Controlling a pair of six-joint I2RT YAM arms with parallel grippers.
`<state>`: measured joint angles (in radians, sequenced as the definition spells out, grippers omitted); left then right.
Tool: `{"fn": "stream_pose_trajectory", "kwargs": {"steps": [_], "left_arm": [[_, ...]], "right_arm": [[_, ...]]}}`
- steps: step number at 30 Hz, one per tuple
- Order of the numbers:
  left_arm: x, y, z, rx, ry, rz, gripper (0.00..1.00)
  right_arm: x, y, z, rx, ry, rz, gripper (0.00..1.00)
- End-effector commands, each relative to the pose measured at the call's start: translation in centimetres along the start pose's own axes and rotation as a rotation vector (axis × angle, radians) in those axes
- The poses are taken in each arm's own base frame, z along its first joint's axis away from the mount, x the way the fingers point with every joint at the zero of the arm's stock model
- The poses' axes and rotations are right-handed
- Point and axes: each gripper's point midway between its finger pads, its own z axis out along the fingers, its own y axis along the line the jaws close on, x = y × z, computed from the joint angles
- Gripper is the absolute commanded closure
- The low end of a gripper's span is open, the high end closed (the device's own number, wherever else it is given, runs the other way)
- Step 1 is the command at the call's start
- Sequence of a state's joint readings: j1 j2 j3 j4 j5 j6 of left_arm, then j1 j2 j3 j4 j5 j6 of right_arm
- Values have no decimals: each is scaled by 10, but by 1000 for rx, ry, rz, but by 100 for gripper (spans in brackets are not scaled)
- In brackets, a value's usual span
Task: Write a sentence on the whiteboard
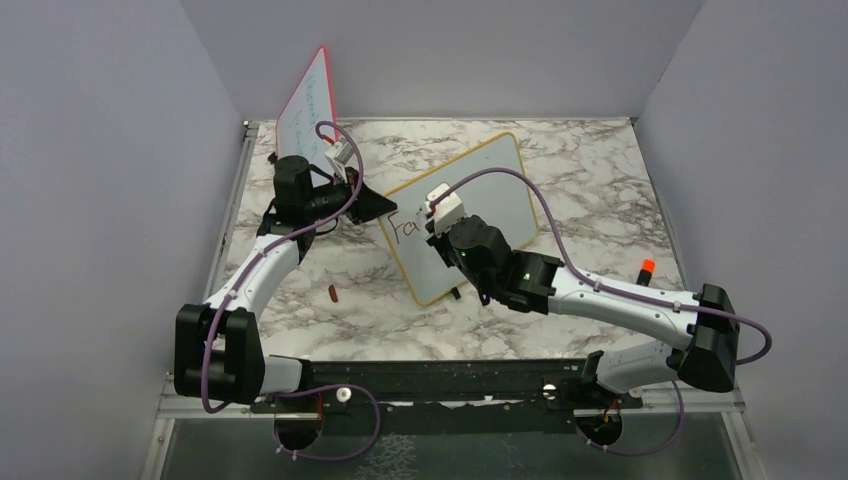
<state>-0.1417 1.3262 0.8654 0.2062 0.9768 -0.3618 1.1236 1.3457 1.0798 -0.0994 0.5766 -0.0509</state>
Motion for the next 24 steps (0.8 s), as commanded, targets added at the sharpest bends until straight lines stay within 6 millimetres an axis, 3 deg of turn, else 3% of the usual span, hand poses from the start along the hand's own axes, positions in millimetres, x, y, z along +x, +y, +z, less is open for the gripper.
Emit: {"fn": "stream_pose_trajectory", "kwargs": {"steps": [1, 24], "left_arm": [[24, -1, 5, 14, 75, -29, 100], [25, 0, 6, 17, 78, -33, 100]], "right_arm": [[2, 0, -5, -23, 2, 26, 99], [19, 6, 2, -27, 53, 17, 100]]}}
